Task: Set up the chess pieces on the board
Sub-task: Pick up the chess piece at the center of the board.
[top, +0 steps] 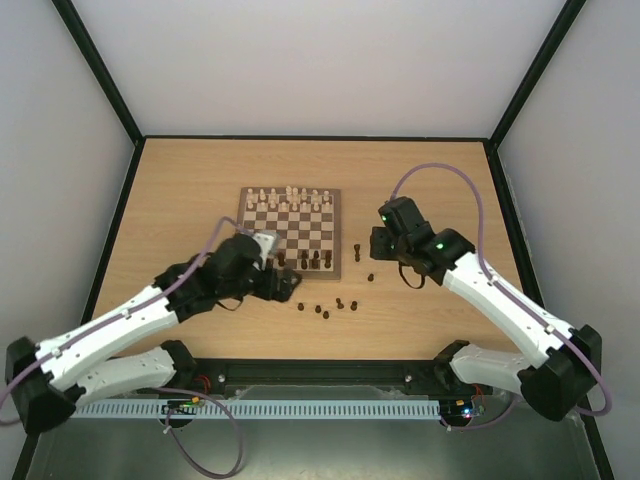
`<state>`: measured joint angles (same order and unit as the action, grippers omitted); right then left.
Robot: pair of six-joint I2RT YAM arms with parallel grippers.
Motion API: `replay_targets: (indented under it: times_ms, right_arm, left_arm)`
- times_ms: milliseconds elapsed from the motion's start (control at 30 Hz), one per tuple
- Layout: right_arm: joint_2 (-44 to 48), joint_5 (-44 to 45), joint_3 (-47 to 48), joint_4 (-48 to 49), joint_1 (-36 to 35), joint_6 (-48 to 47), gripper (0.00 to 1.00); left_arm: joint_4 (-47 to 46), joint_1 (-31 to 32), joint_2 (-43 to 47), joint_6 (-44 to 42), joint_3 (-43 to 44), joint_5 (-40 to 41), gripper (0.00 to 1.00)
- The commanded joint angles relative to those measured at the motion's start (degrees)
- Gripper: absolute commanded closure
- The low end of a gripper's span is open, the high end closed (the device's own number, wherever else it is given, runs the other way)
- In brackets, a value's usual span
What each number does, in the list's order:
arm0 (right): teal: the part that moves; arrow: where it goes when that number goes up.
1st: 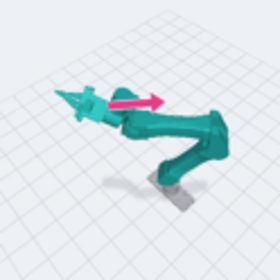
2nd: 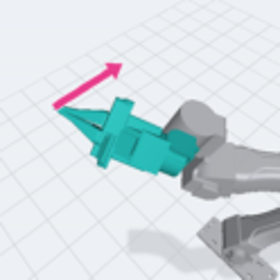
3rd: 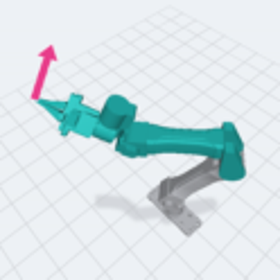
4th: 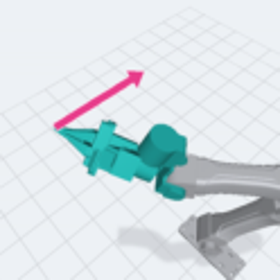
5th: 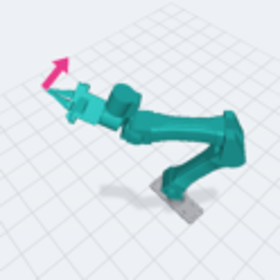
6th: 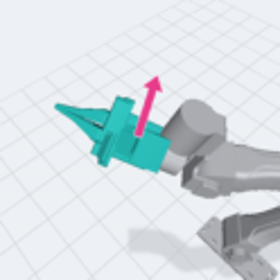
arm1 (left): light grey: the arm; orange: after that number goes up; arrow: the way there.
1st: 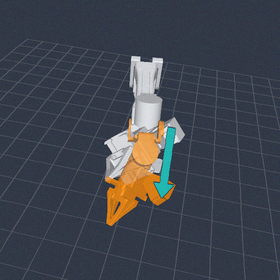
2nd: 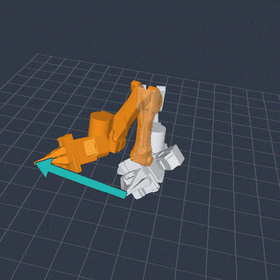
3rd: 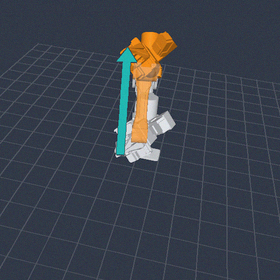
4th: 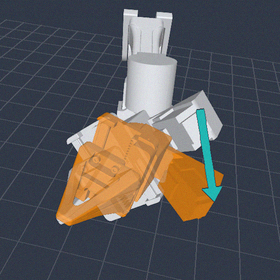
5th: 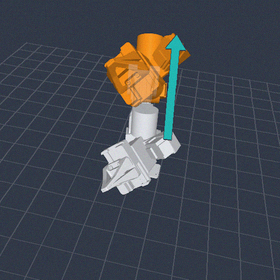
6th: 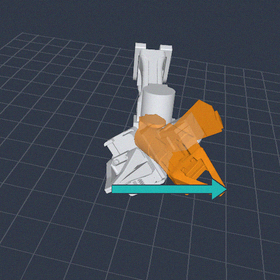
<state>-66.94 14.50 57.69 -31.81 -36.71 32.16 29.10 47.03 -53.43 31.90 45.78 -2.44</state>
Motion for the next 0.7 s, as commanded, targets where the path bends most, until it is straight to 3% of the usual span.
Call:
replay_targets:
  times_ms: [0,233,567,667]
  right_arm:
    - [2.6,-0.1,0.5,-1.5,0.3,0.5,0.48]
    - [5.2,-1.9,-1.7,-0.6,0.2,-0.4,0.49]
    - [6.6,-4.7,-4.9,1.9,0.3,-2.6,0.5]
    - [6.6,-4.9,-5.0,2.0,0.3,-3.3,0.49]
  left_arm:
    - [6.4,10.7,-5.4,0.8,2.4,5.7,0.01]
    - [10.7,16.1,-16.6,3.1,4.0,10.9,0.04]
    - [6.1,16.3,-26.4,5.0,3.3,10.5,0.44]
    - [4.2,16.6,-29.4,5.0,3.4,10.2,0.49]
